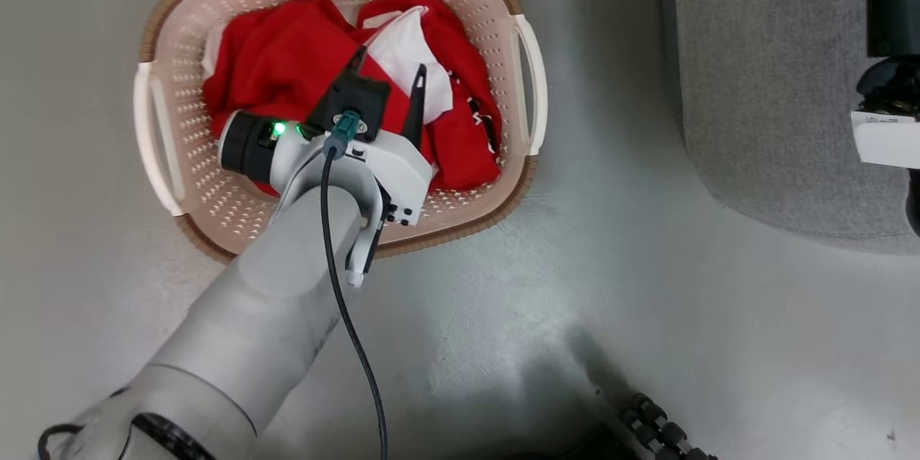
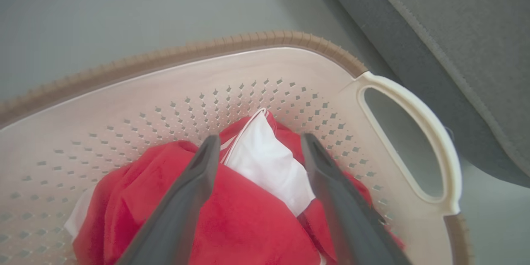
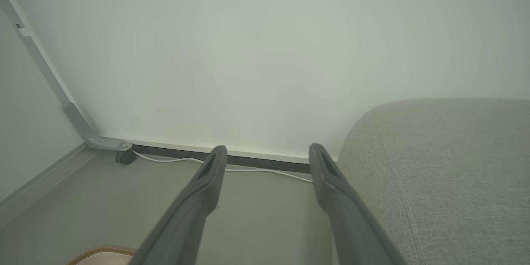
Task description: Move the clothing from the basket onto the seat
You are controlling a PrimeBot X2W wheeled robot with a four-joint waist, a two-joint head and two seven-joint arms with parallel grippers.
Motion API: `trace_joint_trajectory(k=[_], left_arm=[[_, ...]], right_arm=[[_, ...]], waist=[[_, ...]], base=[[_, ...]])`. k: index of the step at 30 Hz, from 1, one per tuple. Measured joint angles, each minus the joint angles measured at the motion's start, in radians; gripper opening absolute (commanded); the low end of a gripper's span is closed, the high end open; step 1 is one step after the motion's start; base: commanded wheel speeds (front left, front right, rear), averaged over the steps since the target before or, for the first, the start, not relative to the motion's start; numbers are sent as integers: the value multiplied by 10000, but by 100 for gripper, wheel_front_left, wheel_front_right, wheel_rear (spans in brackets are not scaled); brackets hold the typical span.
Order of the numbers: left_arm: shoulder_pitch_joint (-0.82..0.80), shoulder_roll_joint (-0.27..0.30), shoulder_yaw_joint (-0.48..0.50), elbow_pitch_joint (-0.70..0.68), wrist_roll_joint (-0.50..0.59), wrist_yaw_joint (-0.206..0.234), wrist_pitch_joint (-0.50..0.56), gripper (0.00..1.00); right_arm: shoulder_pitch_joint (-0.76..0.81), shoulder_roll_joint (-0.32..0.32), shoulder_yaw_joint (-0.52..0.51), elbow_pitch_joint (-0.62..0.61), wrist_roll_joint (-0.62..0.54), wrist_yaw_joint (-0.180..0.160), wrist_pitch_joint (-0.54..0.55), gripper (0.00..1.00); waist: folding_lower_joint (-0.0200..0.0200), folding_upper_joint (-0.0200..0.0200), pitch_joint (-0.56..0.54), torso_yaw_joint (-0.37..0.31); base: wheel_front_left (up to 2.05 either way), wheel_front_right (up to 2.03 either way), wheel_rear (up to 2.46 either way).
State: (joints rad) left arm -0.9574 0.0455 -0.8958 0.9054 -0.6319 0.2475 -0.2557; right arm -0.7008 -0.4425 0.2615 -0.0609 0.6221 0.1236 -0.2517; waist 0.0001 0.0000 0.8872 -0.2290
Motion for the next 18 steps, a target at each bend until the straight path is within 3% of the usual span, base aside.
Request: trace_joint_trajectory(k=[10, 18], left_arm=[[-1574, 50, -1996, 1467, -479, -182, 775, 100], [-2248, 79, -2640, 2123, -669, -359, 1582, 100]], right_arm=[[-361, 255, 360, -336, 105, 0, -15, 100], [-593, 514, 447, -514, 249, 0, -42, 100]], waist=[[-1, 0, 564, -483], [0, 0, 912, -854]], base=[[0, 0, 0], [0, 0, 0]])
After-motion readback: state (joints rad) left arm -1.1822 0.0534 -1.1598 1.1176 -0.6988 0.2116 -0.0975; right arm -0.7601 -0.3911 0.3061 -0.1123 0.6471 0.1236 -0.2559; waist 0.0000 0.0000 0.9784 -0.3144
